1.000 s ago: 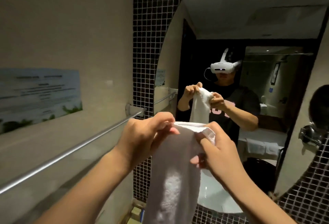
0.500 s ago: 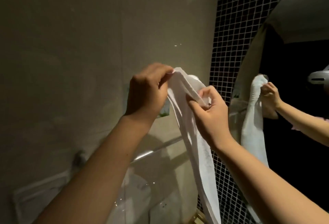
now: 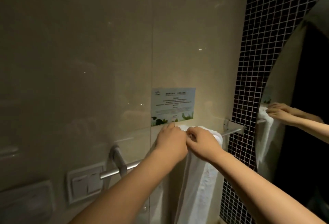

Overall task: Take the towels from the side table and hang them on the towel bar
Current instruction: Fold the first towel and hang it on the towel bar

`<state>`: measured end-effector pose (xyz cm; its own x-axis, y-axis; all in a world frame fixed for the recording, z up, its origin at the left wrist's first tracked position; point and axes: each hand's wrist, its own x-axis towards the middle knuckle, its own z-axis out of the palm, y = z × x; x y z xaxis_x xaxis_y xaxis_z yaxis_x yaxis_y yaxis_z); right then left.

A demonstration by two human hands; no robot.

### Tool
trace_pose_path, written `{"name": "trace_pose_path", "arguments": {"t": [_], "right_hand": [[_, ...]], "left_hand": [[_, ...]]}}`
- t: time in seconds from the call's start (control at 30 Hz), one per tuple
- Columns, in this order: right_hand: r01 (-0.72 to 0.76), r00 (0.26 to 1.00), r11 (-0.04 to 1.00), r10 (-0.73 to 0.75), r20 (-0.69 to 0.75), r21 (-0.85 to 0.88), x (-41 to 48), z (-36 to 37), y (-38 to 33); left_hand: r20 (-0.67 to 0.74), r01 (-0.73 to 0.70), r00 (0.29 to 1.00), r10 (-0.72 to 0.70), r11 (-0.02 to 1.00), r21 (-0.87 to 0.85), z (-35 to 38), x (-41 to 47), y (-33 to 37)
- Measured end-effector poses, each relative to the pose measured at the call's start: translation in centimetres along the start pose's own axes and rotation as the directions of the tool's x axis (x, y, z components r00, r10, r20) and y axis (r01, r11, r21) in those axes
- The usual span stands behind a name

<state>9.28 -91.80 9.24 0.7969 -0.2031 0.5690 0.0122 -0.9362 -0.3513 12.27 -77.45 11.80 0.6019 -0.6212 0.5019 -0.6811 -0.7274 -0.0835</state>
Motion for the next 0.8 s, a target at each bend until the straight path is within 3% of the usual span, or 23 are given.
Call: {"name": "trace_pose_path", "arguments": {"t": [0.2, 0.27, 0.37, 0.47, 0.63, 0.8], "right_hand": [[-0.056, 0.990, 0.984, 0.076, 0.117, -0.169, 0.6, 0.0, 0.4], [-0.088, 0.986, 0.984, 0.108, 0.126, -0.157, 0.9, 0.0, 0.4], [-0.196, 0.980, 0.979, 0.194, -0.042, -0.048, 0.6, -0.8, 1.4], [-0.204, 0.973, 0.976, 0.193, -0.130, -0.080, -0.4, -2.0, 3.8], [-0.204, 0.979, 0.934, 0.193, -0.067, -0.294, -1.1, -3.2, 6.4], [-0.314, 0.931, 0.879, 0.359, 0.066, -0.359, -1.2, -3.6, 7.1]], "left_hand": [[0.235, 0.054, 0.972, -0.021, 0.989, -0.137, 0.5, -0.6, 0.2], [0.180, 0.023, 0.984, -0.002, 0.993, -0.115, 0.4, -0.6, 0.2], [0.091, -0.029, 0.995, 0.045, 0.986, -0.166, 0.7, -0.5, 0.3], [0.029, -0.093, 0.995, 0.098, 0.988, -0.122, 0.8, -0.3, 1.0], [-0.044, -0.158, 0.987, 0.158, 0.987, 0.004, 0.9, 0.2, 3.1], [0.013, -0.114, 0.994, 0.113, 0.991, 0.067, 0.5, 1.0, 4.1]]}}
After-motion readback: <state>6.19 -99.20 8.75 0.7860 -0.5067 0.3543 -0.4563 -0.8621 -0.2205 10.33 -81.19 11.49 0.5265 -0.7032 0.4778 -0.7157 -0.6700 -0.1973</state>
